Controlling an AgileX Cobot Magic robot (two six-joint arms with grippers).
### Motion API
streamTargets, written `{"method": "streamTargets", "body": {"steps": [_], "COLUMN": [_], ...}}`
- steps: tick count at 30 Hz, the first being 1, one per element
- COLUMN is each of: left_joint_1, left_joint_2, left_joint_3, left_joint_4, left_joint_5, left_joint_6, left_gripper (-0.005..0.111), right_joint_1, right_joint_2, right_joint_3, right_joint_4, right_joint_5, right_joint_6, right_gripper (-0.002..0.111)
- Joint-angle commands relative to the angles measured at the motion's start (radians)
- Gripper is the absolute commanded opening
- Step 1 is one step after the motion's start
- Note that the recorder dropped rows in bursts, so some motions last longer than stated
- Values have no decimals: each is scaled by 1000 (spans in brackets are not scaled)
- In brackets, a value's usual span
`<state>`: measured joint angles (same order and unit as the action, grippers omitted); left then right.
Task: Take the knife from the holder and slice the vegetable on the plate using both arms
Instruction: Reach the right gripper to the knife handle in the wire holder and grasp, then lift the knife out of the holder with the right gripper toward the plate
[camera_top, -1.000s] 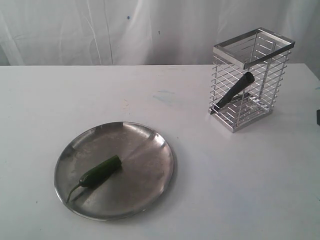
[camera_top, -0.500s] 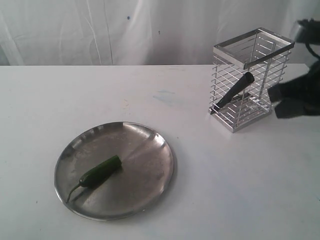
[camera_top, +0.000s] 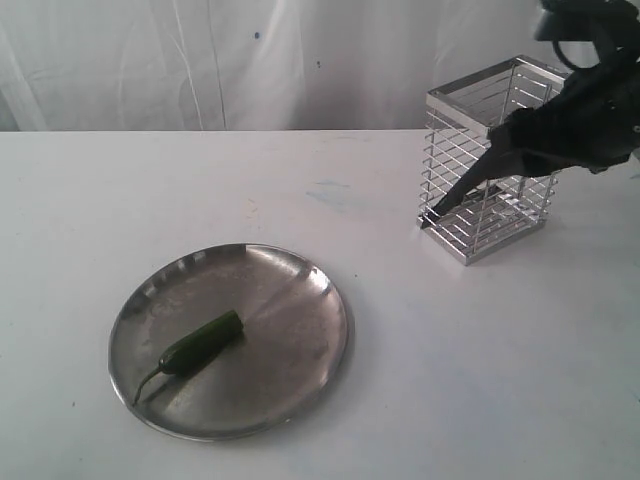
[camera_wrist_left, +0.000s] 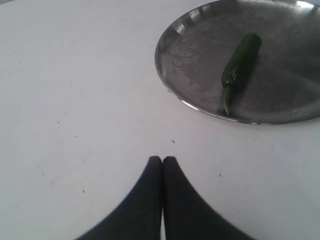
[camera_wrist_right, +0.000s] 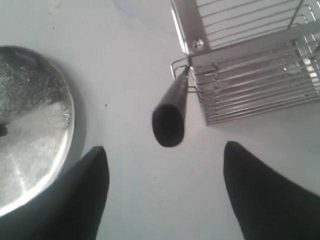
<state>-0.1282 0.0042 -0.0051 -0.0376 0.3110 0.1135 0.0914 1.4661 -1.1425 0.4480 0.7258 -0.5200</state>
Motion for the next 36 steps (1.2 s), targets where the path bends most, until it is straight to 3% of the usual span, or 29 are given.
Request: {"method": "streamTargets", "body": {"steps": [1,11,14,21,26,36], "left_joint_1": [-7,-7,-7,-7,-7,-7], "left_joint_2": [-4,-4,-4,-4,-4,-4], "left_joint_3": [5,5,5,5,5,5], "left_joint_4": [-7,-7,-7,-7,-7,-7], "left_joint_5": [-3,-3,-3,-3,-3,-3], "left_joint_6": [-3,-3,-3,-3,-1,-1], "left_gripper": [0,0,0,0,0,0], "right_joint_1": [56,67,67,67,67,67], "right_joint_2": [25,113,125,126,112,-13], "right_joint_3": [-8,-11,-11,-11,-11,-13], "right_joint_4": [4,-29,-29,-32,-34,-45], "right_joint_5": [-81,-198,-214,-219,-214,-227], "right_joint_6": [-20,1,11,35,35,35], "right_gripper": [62,62,54,19,3,0]}}
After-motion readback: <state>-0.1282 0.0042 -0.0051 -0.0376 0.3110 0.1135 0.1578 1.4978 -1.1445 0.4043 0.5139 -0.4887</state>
